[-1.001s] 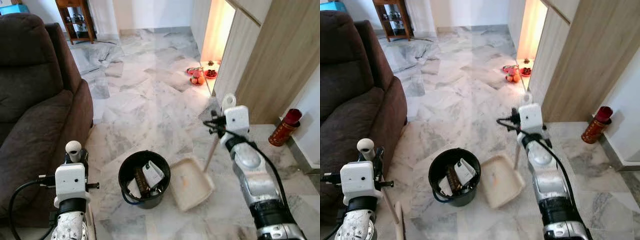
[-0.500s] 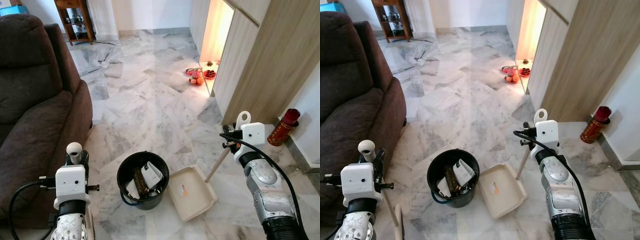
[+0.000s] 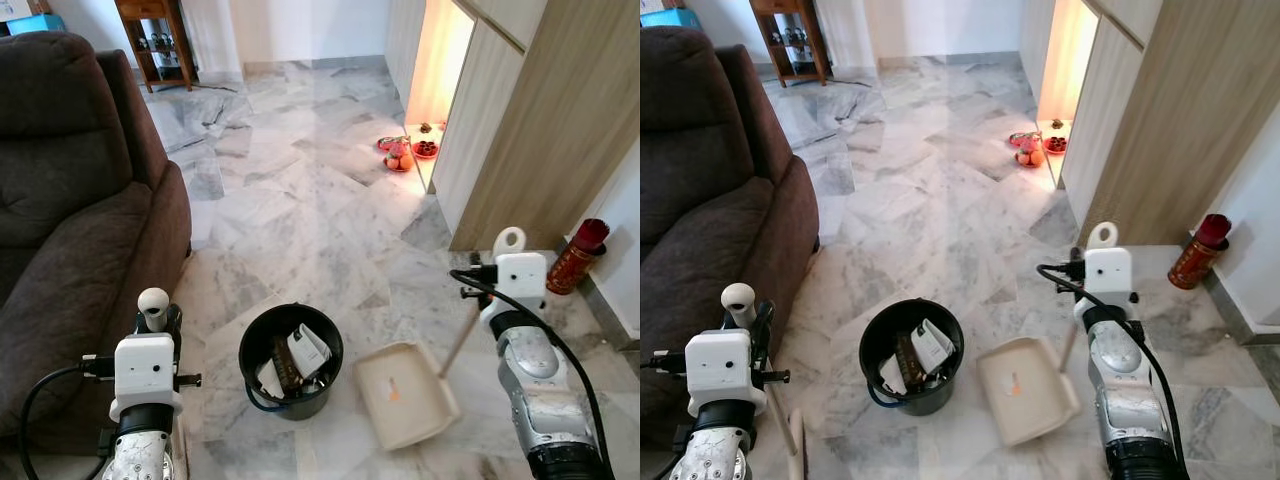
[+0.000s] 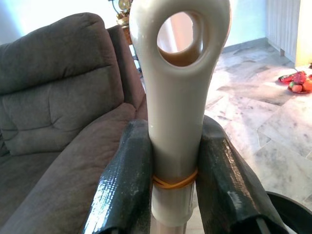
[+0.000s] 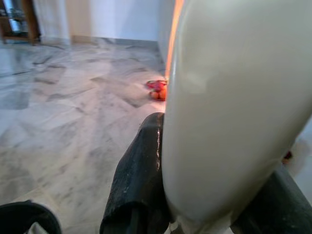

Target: Sweep floor

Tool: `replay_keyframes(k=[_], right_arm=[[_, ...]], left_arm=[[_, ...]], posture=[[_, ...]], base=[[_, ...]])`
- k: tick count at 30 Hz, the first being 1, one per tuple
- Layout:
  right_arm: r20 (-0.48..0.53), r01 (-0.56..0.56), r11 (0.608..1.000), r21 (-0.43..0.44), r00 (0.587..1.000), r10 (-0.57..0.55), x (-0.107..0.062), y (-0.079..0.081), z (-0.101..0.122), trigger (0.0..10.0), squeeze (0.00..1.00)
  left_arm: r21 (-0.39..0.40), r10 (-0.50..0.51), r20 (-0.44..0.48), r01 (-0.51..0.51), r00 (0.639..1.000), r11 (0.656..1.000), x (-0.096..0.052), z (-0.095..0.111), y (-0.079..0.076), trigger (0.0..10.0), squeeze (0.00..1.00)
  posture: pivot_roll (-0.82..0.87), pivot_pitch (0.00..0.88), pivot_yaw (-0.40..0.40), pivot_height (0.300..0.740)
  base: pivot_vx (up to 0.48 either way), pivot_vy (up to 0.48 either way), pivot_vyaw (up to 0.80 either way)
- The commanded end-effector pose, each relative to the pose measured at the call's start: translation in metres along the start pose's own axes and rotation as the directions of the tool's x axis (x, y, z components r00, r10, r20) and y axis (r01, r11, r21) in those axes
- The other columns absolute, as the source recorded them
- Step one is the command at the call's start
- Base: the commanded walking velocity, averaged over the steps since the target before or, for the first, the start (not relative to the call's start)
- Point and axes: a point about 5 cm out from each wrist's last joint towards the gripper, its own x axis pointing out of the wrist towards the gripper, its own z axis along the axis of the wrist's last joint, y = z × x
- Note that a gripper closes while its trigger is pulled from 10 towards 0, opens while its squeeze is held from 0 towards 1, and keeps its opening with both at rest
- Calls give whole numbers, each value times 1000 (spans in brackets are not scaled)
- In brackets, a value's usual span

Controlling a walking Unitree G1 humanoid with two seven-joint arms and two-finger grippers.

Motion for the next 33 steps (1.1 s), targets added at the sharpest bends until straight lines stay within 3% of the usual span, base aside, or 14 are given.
replay_keyframes(k=[1, 7, 33], right_arm=[[54, 23, 1000, 8, 998, -23, 0, -1, 13, 10000, 0], [55, 24, 998, 59, 998, -27, -6, 11, 12, 10000, 0], [54, 13, 996, 86, 998, -17, -2, 13, 13, 10000, 0]], left_arm=[[9, -5, 44, 5, 999, 1000, 2, 10, 2, 10000, 0], [5, -8, 46, 8, 999, 1000, -1, 11, 1, 10000, 0], [-14, -25, 57, 26, 998, 1000, -3, 11, -3, 10000, 0]], posture=[[-102, 64, 60, 740], [-104, 54, 64, 740], [-122, 12, 64, 740]], base=[[0, 0, 0], [0, 0, 0], [0, 0, 0]])
